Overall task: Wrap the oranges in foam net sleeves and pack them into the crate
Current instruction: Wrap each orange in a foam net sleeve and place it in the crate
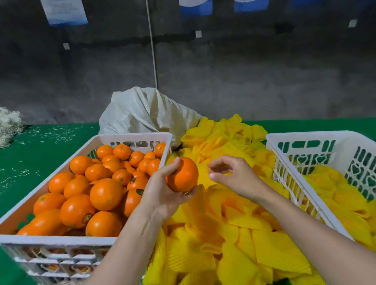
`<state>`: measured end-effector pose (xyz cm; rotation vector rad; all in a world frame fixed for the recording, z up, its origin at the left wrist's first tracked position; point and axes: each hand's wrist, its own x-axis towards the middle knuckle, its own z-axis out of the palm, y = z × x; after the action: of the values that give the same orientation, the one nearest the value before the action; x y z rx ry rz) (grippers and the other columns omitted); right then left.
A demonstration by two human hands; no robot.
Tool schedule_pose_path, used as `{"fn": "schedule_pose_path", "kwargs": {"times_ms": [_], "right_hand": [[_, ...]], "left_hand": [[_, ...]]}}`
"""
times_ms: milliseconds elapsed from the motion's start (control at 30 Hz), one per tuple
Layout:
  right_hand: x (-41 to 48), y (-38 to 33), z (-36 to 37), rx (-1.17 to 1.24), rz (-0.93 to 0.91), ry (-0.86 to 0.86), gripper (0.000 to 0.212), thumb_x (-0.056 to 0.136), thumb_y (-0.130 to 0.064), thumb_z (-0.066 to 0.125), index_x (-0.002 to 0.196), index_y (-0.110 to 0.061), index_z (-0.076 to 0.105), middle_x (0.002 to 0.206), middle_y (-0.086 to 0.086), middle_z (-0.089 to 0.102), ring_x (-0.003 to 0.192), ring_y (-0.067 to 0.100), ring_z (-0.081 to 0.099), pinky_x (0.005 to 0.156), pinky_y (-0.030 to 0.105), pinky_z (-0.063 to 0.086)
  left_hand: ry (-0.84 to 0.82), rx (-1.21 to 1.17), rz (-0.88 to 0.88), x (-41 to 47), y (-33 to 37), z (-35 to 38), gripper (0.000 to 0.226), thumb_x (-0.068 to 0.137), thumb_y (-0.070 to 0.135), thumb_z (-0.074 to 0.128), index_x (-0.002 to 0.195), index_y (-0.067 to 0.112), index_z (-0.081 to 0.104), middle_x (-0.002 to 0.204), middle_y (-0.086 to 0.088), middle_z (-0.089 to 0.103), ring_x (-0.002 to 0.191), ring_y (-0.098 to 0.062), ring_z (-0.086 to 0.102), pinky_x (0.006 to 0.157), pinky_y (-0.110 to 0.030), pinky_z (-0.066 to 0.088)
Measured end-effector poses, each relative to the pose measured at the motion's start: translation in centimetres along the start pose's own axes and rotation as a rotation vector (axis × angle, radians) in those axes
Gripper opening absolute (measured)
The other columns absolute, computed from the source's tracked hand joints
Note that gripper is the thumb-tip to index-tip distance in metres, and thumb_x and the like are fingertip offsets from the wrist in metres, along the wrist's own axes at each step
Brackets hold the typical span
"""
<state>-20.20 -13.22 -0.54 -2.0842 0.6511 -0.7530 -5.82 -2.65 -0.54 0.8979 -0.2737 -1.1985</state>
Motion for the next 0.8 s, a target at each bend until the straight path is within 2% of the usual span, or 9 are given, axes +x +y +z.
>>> {"fn": "schedule_pose_path", "kwargs": {"times_ms": [67, 133, 233, 367, 433, 533, 600, 700, 800], "right_hand": [[-0.7, 1.1, 0.6, -0.123, 0.030, -0.079, 0.010, 0.084, -0.004, 0.065, 0.091, 0.002, 0.069, 0.084, 0.009, 0.066, 0.075, 0.013, 0.057, 0.071, 0.025, 0.042], [-1.3, 2.0, 2.7, -0.243, 0.022, -0.205, 0.011, 0.084, -0.007, 0.064, 0.084, 0.002, 0.070, 0.077, 0.011, 0.066, 0.071, 0.019, 0.058, 0.064, 0.026, 0.037], [-1.3, 2.8, 6.6, -0.336, 0.021, -0.234, 0.016, 0.082, -0.011, 0.064, 0.088, 0.002, 0.071, 0.090, 0.017, 0.071, 0.090, 0.027, 0.064, 0.071, 0.028, 0.040], [-0.7, 3.9, 11.0, -0.479, 0.072, -0.125, 0.035, 0.083, -0.037, 0.065, 0.104, -0.008, 0.065, 0.109, 0.015, 0.064, 0.102, 0.032, 0.059, 0.083, 0.036, 0.045], [-0.5, 4.2, 12.0, -0.540, 0.107, -0.063, 0.034, 0.085, -0.039, 0.061, 0.109, -0.014, 0.063, 0.114, 0.012, 0.061, 0.106, 0.032, 0.057, 0.085, 0.036, 0.045], [-0.1, 3.6, 11.1, -0.402, 0.054, 0.028, 0.011, 0.084, -0.023, 0.059, 0.082, -0.014, 0.065, 0.094, 0.015, 0.067, 0.088, 0.030, 0.062, 0.065, 0.034, 0.040], [0.1, 3.3, 8.7, -0.203, 0.047, 0.124, 0.027, 0.076, -0.012, 0.064, 0.057, -0.021, 0.048, 0.064, 0.006, 0.059, 0.058, 0.018, 0.049, 0.054, 0.030, 0.024], [0.2, 2.6, 4.3, -0.017, 0.046, 0.230, 0.034, 0.072, 0.000, 0.065, 0.060, -0.017, 0.037, 0.056, -0.006, 0.028, 0.056, 0.011, 0.023, 0.051, 0.028, 0.017], [-0.2, 2.2, 0.3, 0.134, 0.078, 0.222, 0.028, 0.078, 0.004, 0.061, 0.068, -0.014, 0.042, 0.064, -0.003, 0.032, 0.063, 0.009, 0.028, 0.051, 0.023, 0.023]], "left_hand": [[0.035, -0.007, 0.034, -0.1, -0.8, -0.3, 0.048, 0.063, 0.024, 0.072, 0.108, 0.019, 0.057, 0.118, -0.011, 0.056, 0.100, -0.032, 0.059, 0.069, -0.045, 0.052], [0.062, -0.007, 0.075, -0.2, -1.1, -0.5, 0.046, 0.064, 0.024, 0.071, 0.107, 0.018, 0.058, 0.118, -0.009, 0.058, 0.102, -0.030, 0.059, 0.070, -0.045, 0.052], [0.079, -0.035, 0.106, -0.5, -1.3, -0.8, 0.035, 0.071, 0.023, 0.069, 0.104, 0.020, 0.059, 0.114, -0.007, 0.060, 0.103, -0.028, 0.059, 0.072, -0.045, 0.051], [0.106, -0.069, 0.119, -0.8, -1.3, -1.2, 0.025, 0.080, 0.021, 0.067, 0.103, 0.020, 0.059, 0.115, -0.007, 0.060, 0.103, -0.029, 0.059, 0.074, -0.045, 0.051], [0.104, -0.094, 0.117, -1.0, -1.6, -1.2, 0.021, 0.084, 0.022, 0.064, 0.104, 0.020, 0.058, 0.117, -0.008, 0.059, 0.102, -0.028, 0.058, 0.073, -0.046, 0.050], [0.063, -0.145, 0.109, -1.3, -1.7, -1.2, 0.024, 0.083, 0.028, 0.064, 0.106, 0.021, 0.059, 0.118, -0.008, 0.061, 0.104, -0.028, 0.059, 0.075, -0.048, 0.050], [-0.004, -0.161, 0.102, -1.5, -1.6, -1.5, 0.036, 0.076, 0.030, 0.065, 0.110, 0.021, 0.058, 0.120, -0.009, 0.062, 0.108, -0.031, 0.060, 0.080, -0.050, 0.050], [-0.047, -0.130, 0.099, -1.4, -1.9, -2.0, 0.044, 0.072, 0.021, 0.065, 0.115, 0.018, 0.055, 0.127, -0.011, 0.056, 0.109, -0.033, 0.059, 0.079, -0.049, 0.050], [-0.055, -0.041, 0.114, -0.9, -2.8, -1.8, 0.062, 0.069, 0.018, 0.067, 0.128, 0.018, 0.049, 0.131, -0.010, 0.054, 0.111, -0.032, 0.059, 0.074, -0.046, 0.051]]}}
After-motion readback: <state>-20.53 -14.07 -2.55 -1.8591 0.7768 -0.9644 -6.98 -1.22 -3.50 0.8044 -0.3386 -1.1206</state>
